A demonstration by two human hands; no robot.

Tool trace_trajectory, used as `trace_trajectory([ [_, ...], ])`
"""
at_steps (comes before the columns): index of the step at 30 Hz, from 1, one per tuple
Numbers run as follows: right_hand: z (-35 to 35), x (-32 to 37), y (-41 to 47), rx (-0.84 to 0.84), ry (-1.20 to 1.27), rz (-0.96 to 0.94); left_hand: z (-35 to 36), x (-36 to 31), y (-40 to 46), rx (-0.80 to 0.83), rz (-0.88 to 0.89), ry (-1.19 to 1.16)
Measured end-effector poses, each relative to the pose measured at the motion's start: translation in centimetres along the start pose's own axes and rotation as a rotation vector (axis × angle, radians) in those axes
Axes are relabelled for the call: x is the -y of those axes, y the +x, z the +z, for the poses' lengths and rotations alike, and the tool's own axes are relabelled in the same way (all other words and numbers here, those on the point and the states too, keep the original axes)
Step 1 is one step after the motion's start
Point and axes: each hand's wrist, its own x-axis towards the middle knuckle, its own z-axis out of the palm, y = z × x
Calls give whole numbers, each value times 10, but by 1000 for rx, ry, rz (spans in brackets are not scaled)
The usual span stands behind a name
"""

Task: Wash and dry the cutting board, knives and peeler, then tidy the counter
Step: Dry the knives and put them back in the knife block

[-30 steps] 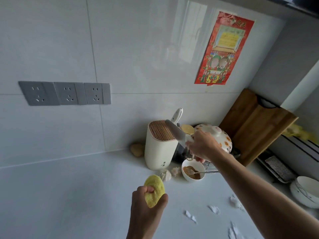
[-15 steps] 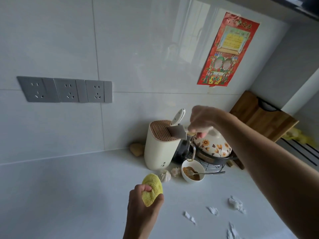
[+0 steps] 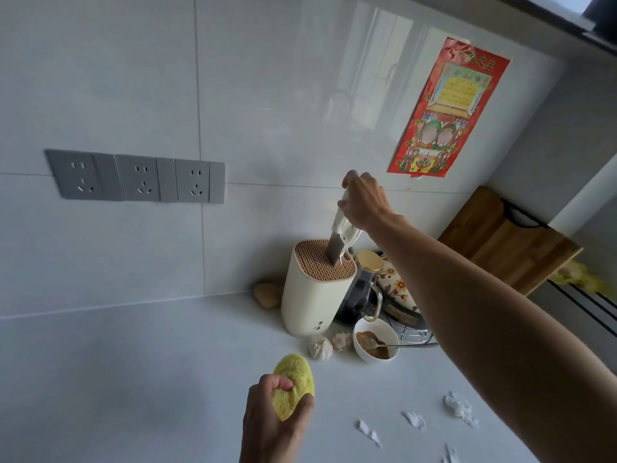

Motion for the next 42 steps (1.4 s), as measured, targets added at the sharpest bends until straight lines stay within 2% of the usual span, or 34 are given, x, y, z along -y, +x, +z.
trace_trajectory([
  [2, 4, -2, -2, 25, -28, -31, 3, -1, 0, -1, -11, -3],
  [6, 17, -15, -10, 29, -345, -119, 10, -5, 0, 5, -8, 18],
  [8, 26, -20, -16, 101, -372, -150, 13, -9, -1, -7, -4, 12],
  [10, 32, -25, -23, 205, -301, -168, 15, -12, 0, -1, -9, 1],
  [12, 29, -27, -36, 228, -189, -189, 19, -14, 2, 25, -11, 17],
  [17, 0, -53, -117, -104, 136, -207, 38, -27, -9, 145, -5, -61],
  [19, -3, -77, -180, -92, 275, -134, 57, -35, -22, 252, -62, -208],
  [21, 0, -97, -243, 51, 411, 40, 76, -35, -34, 394, -125, -372],
  [22, -1, -123, -284, 110, 493, 192, 100, -35, -49, 471, -117, -380],
  [25, -1, -174, -396, 174, 809, 564, 156, -29, -94, 654, -75, -316],
  [27, 1, -193, -458, 175, 1029, 666, 194, -24, -131, 793, -29, -232],
  [28, 1, -205, -492, 133, 1154, 748, 216, -18, -155, 890, 7, -158],
  [30, -4, -237, -561, -65, 1350, 953, 266, -6, -212, 1126, 39, 7],
  [33, -14, -290, -659, -411, 1427, 1253, 328, 9, -294, 1434, 16, 235],
  [34, -19, -306, -689, -487, 1419, 1342, 347, 16, -315, 1451, 32, 309],
  [37, -28, -355, -768, -641, 1325, 1506, 406, 46, -364, 1354, 152, 563],
  [40, -36, -386, -814, -673, 1231, 1564, 460, 89, -392, 1340, 274, 888],
  [42, -40, -400, -835, -683, 1251, 1577, 495, 119, -410, 1316, 366, 1044],
])
